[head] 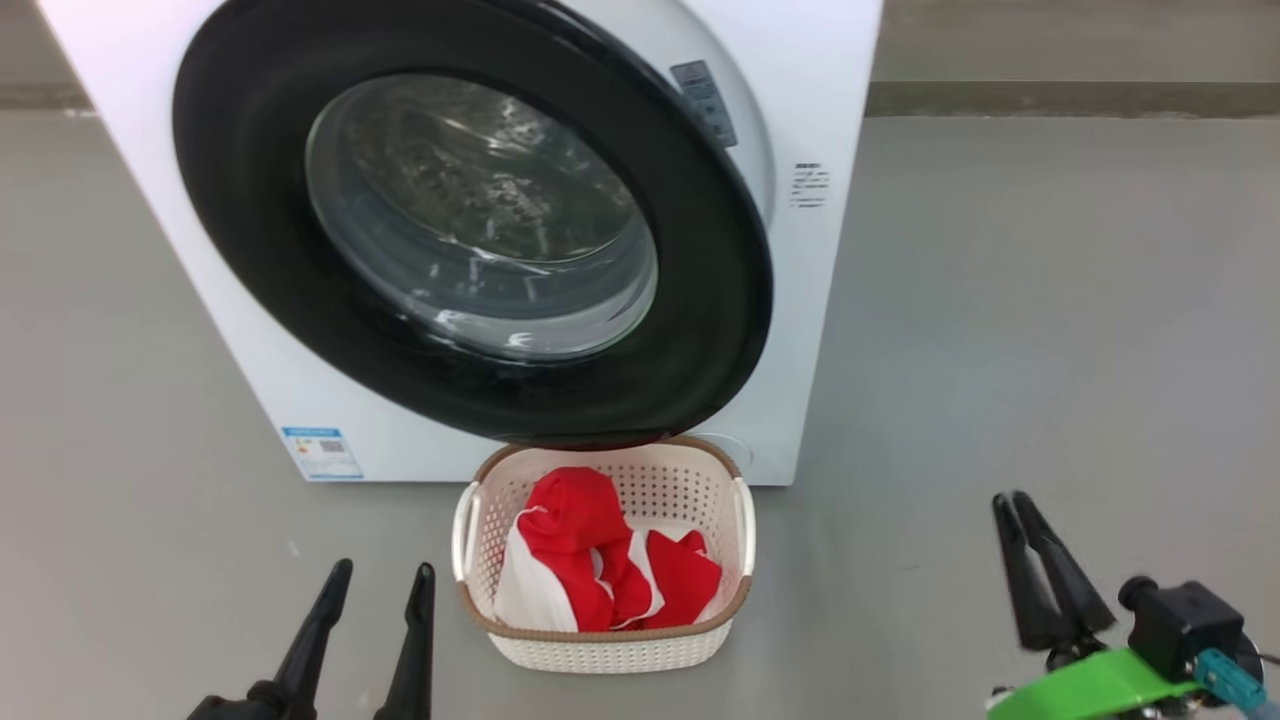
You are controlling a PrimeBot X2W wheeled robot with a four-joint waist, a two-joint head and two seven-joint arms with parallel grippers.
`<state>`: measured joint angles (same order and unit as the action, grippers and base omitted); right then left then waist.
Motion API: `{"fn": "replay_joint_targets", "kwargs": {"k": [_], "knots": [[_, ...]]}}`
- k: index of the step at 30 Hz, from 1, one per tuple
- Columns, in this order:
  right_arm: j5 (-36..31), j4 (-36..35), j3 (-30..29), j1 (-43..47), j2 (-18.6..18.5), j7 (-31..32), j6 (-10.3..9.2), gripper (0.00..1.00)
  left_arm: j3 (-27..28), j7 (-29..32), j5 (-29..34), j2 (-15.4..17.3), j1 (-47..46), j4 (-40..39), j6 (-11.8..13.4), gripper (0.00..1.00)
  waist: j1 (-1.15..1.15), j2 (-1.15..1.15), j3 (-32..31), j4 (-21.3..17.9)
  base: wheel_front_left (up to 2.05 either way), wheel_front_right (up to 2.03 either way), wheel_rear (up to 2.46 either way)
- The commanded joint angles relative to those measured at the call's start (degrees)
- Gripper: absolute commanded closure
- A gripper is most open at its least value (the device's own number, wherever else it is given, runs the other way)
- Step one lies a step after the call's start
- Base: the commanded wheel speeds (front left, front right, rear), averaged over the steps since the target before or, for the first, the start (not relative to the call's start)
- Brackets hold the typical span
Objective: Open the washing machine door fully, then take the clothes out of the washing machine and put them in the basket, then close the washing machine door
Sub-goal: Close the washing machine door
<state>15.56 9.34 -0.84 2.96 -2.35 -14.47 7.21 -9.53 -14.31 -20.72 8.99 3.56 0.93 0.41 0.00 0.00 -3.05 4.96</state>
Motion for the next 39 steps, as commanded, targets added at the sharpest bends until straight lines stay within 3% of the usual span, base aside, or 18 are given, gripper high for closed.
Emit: {"fn": "replay_joint_targets", "kwargs": {"k": [1,15,29,39], "knots": [[-1.05,-0.92,1.17,-3.84,-0.53,-0.52,0.28,1.0,1.78,-0.69,0.14,0.21,-2.5,-1.7,-0.35,0.0,0.0,0.0,0.7,1.2,0.0,0.0,0.0],[-3.17,8.51,3.23,-17.08,-0.53,-0.36,0.28,1.0,0.3,-0.69,0.62,0.15,-4.2,-3.29,-0.66,0.0,0.0,0.0,4.47,6.12,0.0,0.0,0.0],[-4.49,20.14,8.89,-34.78,-0.54,-0.45,0.28,1.0,-0.38,-0.69,1.55,-1.77,-8.54,-4.97,-1.69,0.0,0.0,0.0,12.66,11.47,0.0,0.0,0.0],[-5.15,23.79,7.86,-42.27,-1.18,-0.51,0.28,1.0,-0.38,-0.69,2.33,-3.45,-10.04,-4.41,-3.05,0.0,0.0,0.0,16.09,13.9,0.0,0.0,0.0]]}}
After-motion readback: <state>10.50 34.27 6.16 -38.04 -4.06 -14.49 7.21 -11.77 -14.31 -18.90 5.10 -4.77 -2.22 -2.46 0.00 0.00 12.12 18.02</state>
